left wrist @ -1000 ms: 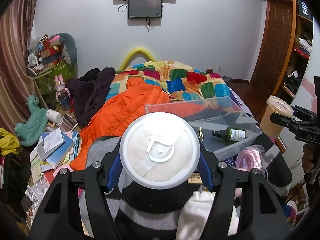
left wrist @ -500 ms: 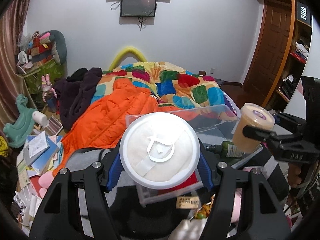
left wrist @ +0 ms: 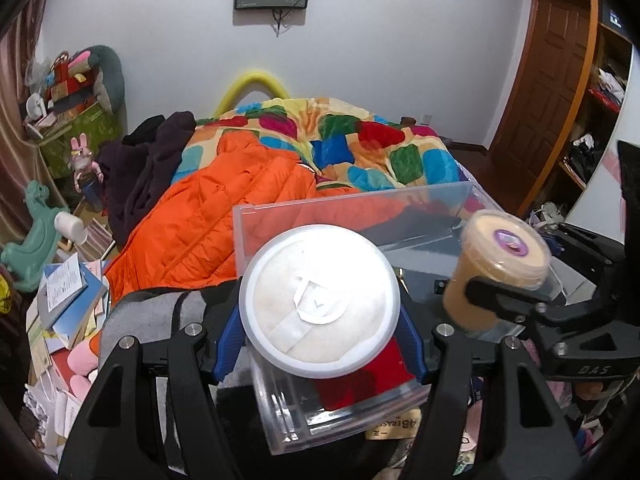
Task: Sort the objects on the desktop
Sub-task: 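Carry white lid into clear box with left tool while right tool places cream tub inside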
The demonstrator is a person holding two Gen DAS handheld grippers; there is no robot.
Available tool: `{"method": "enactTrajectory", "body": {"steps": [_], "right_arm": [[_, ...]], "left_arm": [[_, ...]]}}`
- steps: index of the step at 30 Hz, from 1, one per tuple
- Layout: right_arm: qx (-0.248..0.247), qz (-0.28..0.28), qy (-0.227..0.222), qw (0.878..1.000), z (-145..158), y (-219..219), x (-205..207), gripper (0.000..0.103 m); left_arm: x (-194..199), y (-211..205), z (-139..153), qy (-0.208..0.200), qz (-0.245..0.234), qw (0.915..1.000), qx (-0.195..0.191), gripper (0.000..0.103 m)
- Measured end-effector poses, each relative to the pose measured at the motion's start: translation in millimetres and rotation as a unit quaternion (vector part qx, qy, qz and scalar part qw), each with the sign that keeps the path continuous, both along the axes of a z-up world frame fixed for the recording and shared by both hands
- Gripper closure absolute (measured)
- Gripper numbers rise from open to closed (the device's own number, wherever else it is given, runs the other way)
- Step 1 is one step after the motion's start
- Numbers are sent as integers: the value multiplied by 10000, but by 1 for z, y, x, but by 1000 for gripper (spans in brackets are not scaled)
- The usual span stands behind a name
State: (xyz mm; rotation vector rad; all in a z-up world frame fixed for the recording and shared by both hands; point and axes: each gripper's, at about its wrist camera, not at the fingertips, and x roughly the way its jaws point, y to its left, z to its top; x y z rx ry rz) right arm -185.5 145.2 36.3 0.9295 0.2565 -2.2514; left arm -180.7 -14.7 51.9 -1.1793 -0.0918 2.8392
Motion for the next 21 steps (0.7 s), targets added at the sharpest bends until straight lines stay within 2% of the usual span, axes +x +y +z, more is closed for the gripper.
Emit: {"method": "enactTrajectory", "body": {"steps": [4, 7, 12, 15, 21], "right_arm": [[62, 51, -104, 9999, -8, -4, -4, 37], [176, 100, -167, 9997, -12, -3, -3, 37], [347, 113, -172, 9992, -17, -4, 0, 37], [433, 134, -219, 9987, -19, -5, 1, 36], [355, 19, -451, 9984, -21, -2, -3, 36]], "left_arm": [[-3, 8, -10, -187, -153, 9997, -64, 38], [0, 14, -12, -130, -190, 9991, -342, 38], [-1, 22, -17, -283, -356, 9984, -328, 38], [0, 26, -19, -244, -347, 9976, -550, 38], [1, 24, -19, -286, -348, 9978, -476, 37]]}}
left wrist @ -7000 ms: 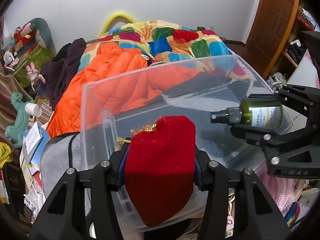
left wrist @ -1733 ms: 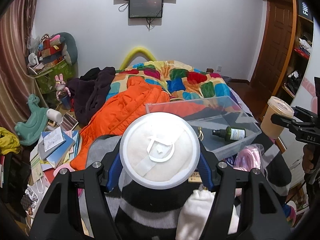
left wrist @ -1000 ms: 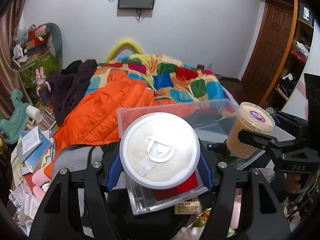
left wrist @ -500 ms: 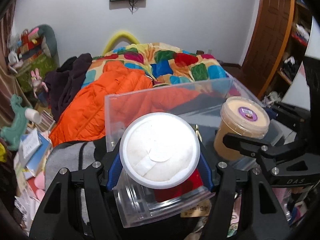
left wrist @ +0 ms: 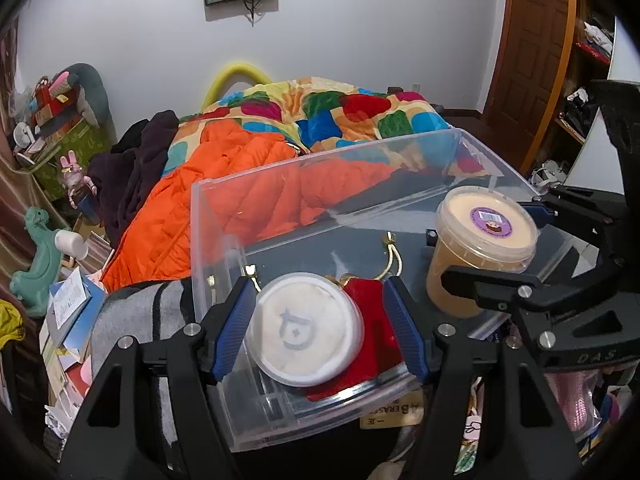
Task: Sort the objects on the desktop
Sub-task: 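Carry white lid into clear box with left tool while right tool places cream tub inside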
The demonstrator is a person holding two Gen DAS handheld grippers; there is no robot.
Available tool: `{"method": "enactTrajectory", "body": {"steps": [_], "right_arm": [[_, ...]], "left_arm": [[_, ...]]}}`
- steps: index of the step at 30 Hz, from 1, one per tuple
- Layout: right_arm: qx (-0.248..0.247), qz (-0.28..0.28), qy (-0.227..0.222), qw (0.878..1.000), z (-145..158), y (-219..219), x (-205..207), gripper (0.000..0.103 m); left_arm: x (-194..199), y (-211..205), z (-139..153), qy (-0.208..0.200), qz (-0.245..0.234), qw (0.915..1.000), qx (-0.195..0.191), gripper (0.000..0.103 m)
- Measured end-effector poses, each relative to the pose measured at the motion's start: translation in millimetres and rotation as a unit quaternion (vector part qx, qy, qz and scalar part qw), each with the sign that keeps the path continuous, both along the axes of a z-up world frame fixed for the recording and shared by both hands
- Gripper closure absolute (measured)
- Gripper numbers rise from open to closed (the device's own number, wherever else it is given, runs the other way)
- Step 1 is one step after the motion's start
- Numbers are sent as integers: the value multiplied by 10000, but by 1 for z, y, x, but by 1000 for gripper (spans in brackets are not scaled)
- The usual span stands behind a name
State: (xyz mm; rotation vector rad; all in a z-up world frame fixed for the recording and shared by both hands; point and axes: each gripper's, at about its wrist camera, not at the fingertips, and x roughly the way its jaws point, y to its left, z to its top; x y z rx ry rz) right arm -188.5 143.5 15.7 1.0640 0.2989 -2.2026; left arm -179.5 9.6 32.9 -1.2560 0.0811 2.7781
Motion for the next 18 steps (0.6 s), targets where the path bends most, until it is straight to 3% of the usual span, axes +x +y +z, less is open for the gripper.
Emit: {"method": "enactTrajectory", "body": {"steps": [7, 18], "right_arm": [[56, 149, 372, 9992, 13, -2, 15, 34], [292, 177, 978, 9946, 31, 4, 51, 30]], "left_arm": [[7, 9, 3, 153, 47, 9995, -279, 31], [29, 1, 24, 325, 144, 9992, -206, 27]]}}
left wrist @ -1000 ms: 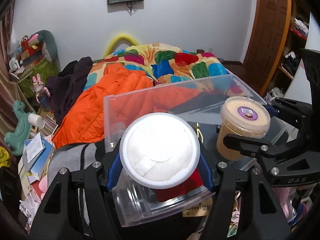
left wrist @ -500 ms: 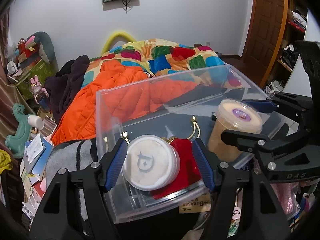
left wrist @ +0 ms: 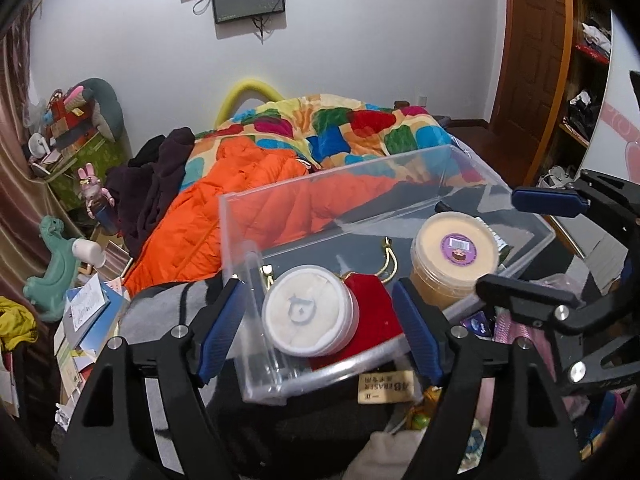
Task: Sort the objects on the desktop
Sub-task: 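Carry white lid into clear box with left tool while right tool places cream tub inside, then grasp white cloth bag with left tool while right tool grasps bagged pink rope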
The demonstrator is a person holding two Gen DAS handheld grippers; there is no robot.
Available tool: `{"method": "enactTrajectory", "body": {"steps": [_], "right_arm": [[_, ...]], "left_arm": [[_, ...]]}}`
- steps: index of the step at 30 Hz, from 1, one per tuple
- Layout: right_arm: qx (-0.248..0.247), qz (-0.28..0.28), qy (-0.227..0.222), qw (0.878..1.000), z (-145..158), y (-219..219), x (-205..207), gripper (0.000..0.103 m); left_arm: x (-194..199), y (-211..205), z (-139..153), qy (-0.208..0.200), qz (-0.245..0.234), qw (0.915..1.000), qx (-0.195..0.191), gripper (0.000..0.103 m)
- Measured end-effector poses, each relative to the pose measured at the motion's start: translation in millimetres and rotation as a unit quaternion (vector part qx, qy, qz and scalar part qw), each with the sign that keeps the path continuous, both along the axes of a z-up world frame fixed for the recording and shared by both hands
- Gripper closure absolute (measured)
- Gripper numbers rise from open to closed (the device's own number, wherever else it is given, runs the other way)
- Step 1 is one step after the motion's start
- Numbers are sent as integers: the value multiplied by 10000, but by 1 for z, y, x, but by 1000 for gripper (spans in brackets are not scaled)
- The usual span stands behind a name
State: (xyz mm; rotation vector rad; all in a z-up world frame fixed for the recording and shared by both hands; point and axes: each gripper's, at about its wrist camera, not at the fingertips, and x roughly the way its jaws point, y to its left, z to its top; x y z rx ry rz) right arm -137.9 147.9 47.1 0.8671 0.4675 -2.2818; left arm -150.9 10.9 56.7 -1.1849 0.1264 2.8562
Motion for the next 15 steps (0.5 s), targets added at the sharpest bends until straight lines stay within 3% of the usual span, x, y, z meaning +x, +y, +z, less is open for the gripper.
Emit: {"method": "enactTrajectory", "body": {"steps": [15], "right_arm": [[-176, -196, 253, 9993, 22, 35, 42, 23]], "left_arm": [[61, 12, 26, 318, -154, 9989, -319, 12]]}}
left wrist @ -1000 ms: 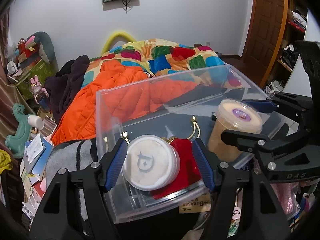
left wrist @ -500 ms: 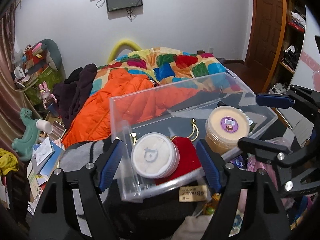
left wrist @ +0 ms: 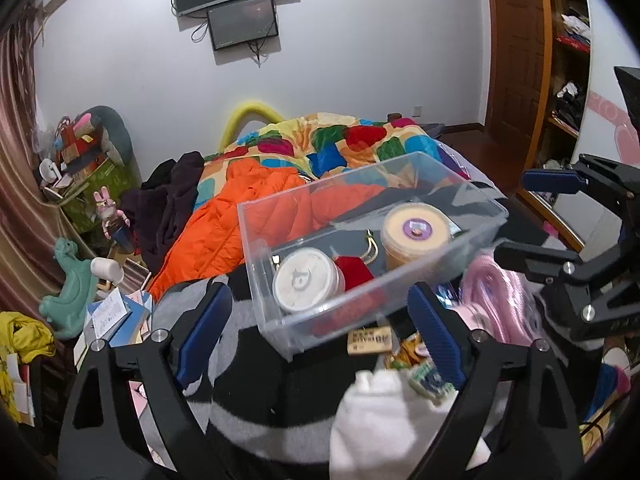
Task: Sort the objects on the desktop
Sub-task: 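Grasp white cloth bag with left tool while right tool grasps bagged pink rope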
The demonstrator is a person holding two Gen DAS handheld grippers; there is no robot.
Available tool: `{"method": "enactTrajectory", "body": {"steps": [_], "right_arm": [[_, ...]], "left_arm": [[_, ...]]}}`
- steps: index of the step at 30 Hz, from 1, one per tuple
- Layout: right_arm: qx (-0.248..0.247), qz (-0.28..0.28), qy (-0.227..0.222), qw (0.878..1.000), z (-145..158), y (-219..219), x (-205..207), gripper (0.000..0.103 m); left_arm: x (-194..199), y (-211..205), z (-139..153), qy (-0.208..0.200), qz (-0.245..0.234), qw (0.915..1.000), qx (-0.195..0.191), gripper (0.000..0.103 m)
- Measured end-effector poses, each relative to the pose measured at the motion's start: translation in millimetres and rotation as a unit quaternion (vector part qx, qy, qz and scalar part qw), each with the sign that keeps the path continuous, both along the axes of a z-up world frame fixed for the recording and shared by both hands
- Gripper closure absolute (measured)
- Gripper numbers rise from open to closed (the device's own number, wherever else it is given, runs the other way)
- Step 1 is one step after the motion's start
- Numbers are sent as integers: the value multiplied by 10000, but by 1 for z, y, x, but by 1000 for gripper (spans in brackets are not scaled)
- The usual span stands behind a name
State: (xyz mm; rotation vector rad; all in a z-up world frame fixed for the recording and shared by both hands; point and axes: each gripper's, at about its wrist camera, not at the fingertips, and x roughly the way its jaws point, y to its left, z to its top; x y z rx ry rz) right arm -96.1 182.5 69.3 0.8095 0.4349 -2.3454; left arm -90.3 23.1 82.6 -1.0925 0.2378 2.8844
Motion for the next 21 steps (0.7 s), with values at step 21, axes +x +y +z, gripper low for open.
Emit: {"method": "enactTrajectory", "body": {"steps": [21], "right_arm": [[81, -76, -675, 9977, -56, 18, 22, 23]], "left_arm": [[35, 18, -59, -852, -606, 9938, 382, 12]]}}
